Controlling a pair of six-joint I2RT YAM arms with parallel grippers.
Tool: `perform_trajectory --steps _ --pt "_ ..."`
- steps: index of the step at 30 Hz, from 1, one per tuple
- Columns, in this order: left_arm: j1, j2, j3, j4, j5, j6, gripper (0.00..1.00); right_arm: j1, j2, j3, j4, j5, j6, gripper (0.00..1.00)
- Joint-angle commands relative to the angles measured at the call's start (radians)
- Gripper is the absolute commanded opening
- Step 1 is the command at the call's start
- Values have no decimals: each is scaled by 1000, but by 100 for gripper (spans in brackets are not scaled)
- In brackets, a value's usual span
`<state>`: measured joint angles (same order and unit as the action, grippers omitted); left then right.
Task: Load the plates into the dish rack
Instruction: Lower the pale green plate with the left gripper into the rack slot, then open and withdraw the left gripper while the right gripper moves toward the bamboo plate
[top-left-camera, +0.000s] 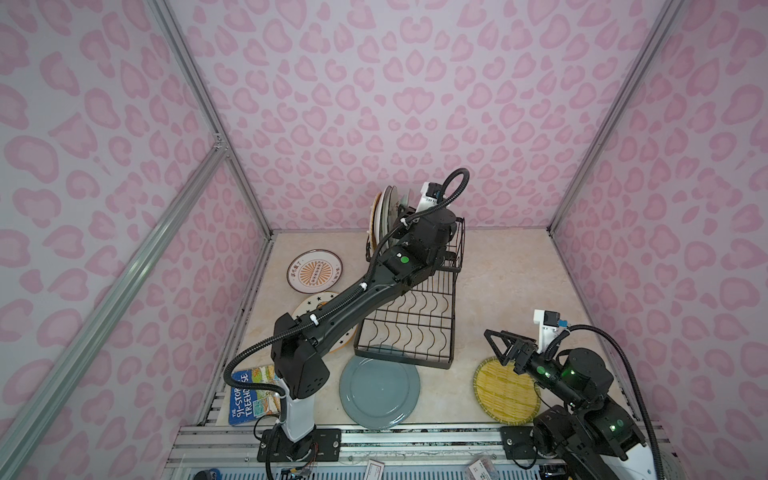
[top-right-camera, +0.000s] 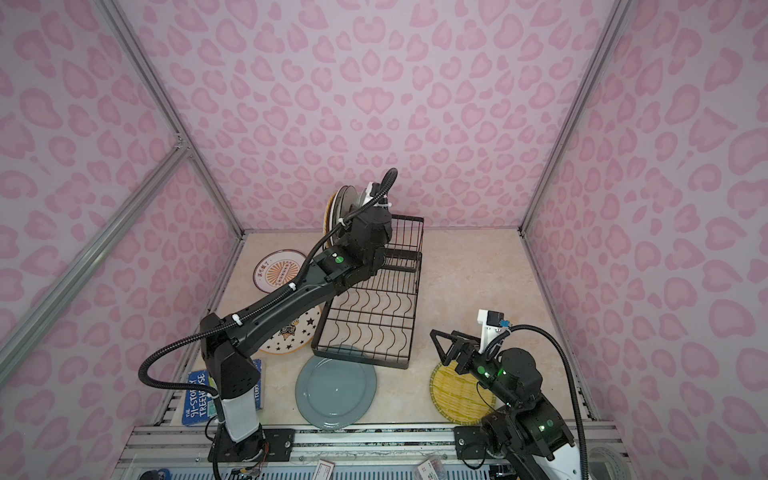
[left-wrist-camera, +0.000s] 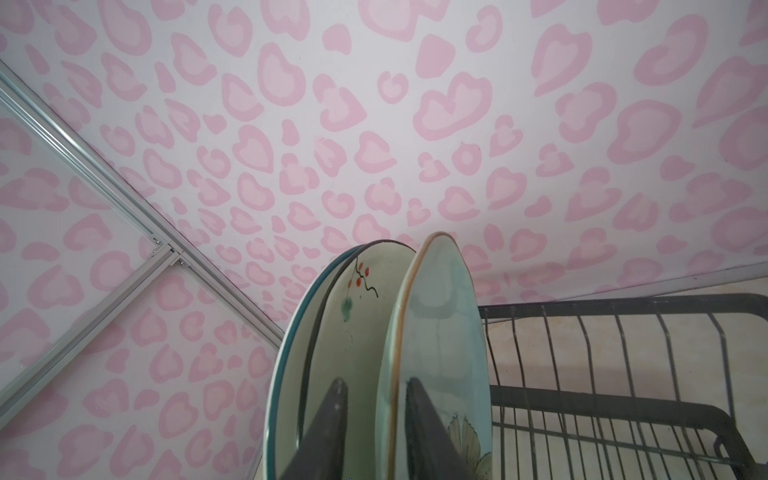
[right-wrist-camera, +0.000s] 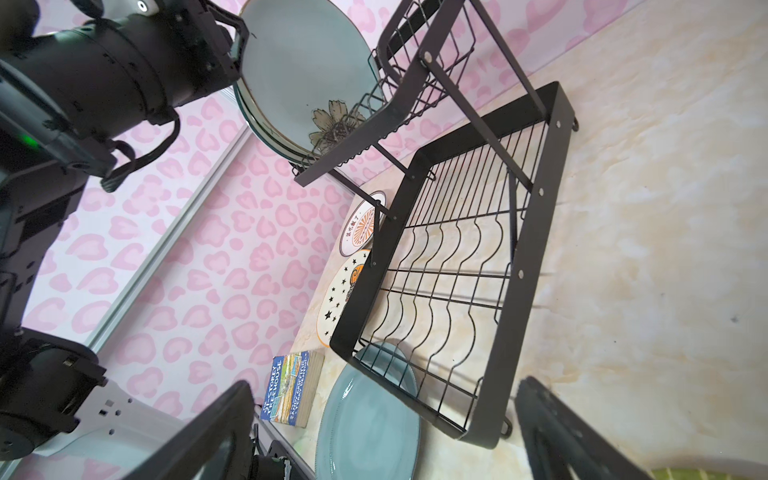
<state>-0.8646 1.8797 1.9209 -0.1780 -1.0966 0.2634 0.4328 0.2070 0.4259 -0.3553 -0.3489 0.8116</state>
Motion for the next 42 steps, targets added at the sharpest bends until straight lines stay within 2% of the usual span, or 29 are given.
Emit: perform_trajectory --steps 1,13,18,23,26,29,33,34,35,37,42 --pt "3 -28 13 39 -7 9 28 0 4 -9 -30 21 -3 98" --pt "-2 -61 46 27 13 20 30 1 71 -13 -3 25 -14 98" --pt "-14 -85 73 -24 44 -5 30 1 118 -9 -38 111 -18 98" --pt "-20 -185 40 -114 127 -112 32 1 249 37 -49 170 -67 96" --pt "-22 -261 16 -209 216 -203 38 1 344 54 -20 185 -92 92" --pt "-28 -353 -45 -268 293 -271 52 3 438 74 18 183 -111 87" --pt "-26 -507 -199 -323 402 -392 85 2 517 82 63 185 -132 86" --pt "-24 -547 -249 -329 435 -418 90 3 526 89 55 196 -140 87" --pt "-23 -599 -310 -325 492 -440 99 3 530 92 38 215 -148 92" --pt "-12 -688 -419 -326 614 -484 97 -1 523 82 5 255 -140 97" --pt "4 -879 -683 -319 944 -596 97 -48 454 49 -139 330 -73 98"
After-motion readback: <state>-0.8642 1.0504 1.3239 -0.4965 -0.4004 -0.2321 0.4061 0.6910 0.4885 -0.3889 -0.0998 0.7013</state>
